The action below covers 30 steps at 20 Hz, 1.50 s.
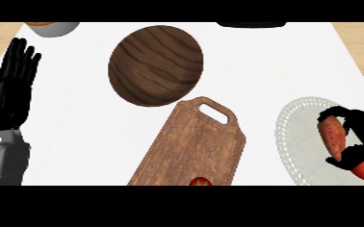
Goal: Pick the sweet potato from the placemat and place it in the bowl
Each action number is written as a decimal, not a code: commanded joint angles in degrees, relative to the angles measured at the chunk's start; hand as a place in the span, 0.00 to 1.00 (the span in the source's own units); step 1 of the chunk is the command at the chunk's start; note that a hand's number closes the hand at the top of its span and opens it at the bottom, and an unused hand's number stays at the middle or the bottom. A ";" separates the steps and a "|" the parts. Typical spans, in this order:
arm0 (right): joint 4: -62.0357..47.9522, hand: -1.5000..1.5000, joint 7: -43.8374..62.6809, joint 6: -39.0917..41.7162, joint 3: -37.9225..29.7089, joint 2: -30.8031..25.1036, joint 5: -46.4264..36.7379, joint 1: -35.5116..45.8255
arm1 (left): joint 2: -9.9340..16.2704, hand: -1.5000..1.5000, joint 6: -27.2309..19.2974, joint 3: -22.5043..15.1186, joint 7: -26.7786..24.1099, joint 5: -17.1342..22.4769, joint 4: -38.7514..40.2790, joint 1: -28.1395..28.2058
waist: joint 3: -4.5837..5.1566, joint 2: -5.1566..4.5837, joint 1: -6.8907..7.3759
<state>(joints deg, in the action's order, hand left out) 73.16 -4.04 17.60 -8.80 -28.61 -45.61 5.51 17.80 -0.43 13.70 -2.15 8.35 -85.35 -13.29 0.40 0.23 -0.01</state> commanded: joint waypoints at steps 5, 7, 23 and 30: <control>0.04 1.00 1.79 -4.86 0.50 0.73 -5.89 -3.71 | 0.04 0.50 1.83 0.65 -1.87 -0.07 1.46 1.36 | -0.39 -0.26 -0.08; 8.76 1.00 12.52 1.59 2.38 1.53 -7.28 -3.29 | -0.91 0.50 -1.27 -0.82 3.19 -1.19 -1.94 -0.47 | -0.35 -0.09 -0.32; 41.80 1.00 23.07 12.70 -3.71 2.05 -0.68 -0.62 | -0.40 0.50 -0.16 0.32 2.39 -0.81 0.13 -2.40 | -0.32 0.03 -0.79; 53.44 1.00 32.13 19.68 -5.78 4.81 8.40 11.28 | -1.23 0.50 1.36 -0.26 1.18 -0.56 -1.35 1.98 | -0.26 0.09 0.04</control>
<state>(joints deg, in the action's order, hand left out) 119.99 22.36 32.55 -13.78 -25.86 -42.63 10.55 16.53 -0.50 13.41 -0.05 7.31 -87.06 -13.15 0.07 0.26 -0.25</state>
